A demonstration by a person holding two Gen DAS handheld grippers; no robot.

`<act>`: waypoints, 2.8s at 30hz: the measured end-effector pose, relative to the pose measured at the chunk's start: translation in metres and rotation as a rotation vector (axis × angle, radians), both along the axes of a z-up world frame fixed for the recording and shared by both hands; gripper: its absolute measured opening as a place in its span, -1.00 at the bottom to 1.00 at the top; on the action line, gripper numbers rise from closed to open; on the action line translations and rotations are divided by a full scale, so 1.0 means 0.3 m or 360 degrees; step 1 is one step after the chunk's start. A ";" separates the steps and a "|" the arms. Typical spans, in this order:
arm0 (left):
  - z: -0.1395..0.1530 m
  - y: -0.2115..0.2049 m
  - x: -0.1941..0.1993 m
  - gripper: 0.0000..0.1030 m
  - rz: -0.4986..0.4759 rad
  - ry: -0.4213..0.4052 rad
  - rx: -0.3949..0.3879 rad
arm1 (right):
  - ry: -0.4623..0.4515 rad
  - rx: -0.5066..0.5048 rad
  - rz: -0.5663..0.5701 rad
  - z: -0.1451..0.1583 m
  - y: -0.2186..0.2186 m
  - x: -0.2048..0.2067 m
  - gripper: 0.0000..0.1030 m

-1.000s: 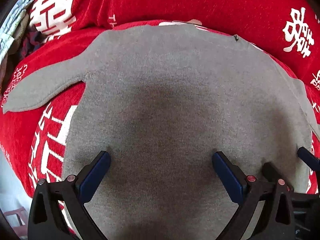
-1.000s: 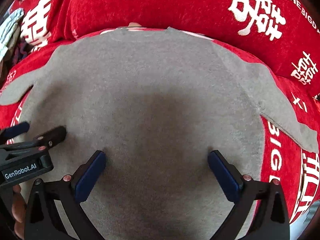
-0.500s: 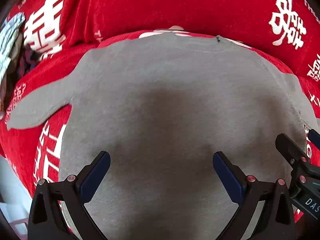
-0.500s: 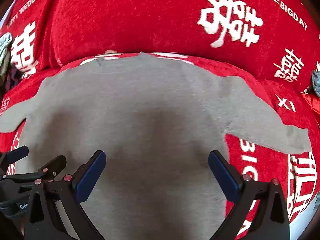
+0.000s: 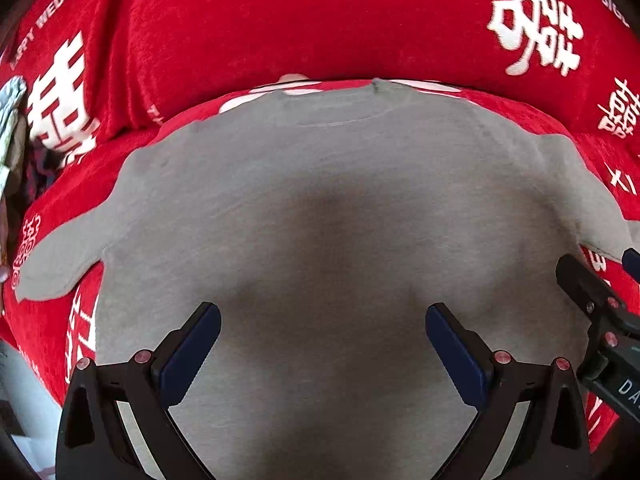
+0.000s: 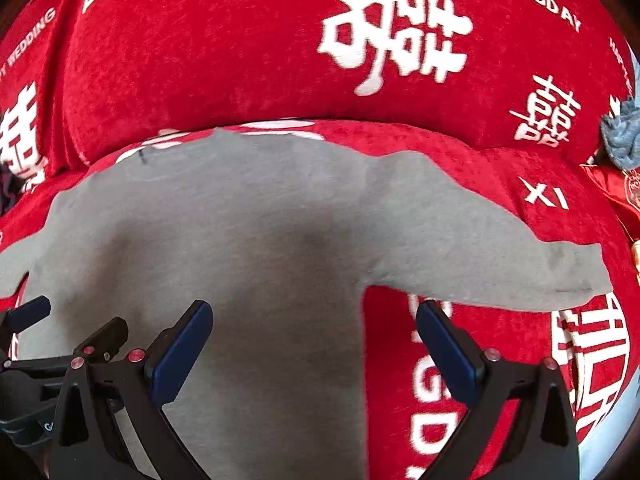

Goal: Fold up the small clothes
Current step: 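Grasp the sweater sleeve nearest the right gripper with the right gripper, then lift the held sleeve and fold it across the sweater body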

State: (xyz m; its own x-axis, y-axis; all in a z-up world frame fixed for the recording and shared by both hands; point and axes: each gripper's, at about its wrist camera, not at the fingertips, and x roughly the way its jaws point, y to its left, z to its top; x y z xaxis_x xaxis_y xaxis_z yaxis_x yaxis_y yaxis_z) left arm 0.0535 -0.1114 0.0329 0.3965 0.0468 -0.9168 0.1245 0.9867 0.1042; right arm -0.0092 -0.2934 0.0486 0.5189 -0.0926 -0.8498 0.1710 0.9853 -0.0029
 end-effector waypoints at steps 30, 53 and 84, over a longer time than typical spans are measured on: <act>-0.023 -0.526 0.013 0.99 -0.0320 -0.0012 0.0067 | -0.0026 0.0021 -0.0390 -0.041 -0.558 -0.092 0.97; -0.052 -0.744 0.023 0.99 -0.0425 0.0027 0.0027 | -0.0227 0.0367 -0.0767 -0.173 -1.092 -0.192 0.57; -0.090 -0.593 0.142 0.99 -0.0237 0.0071 -0.0098 | -0.0417 0.0859 -0.0885 -0.247 -1.221 -0.362 -0.85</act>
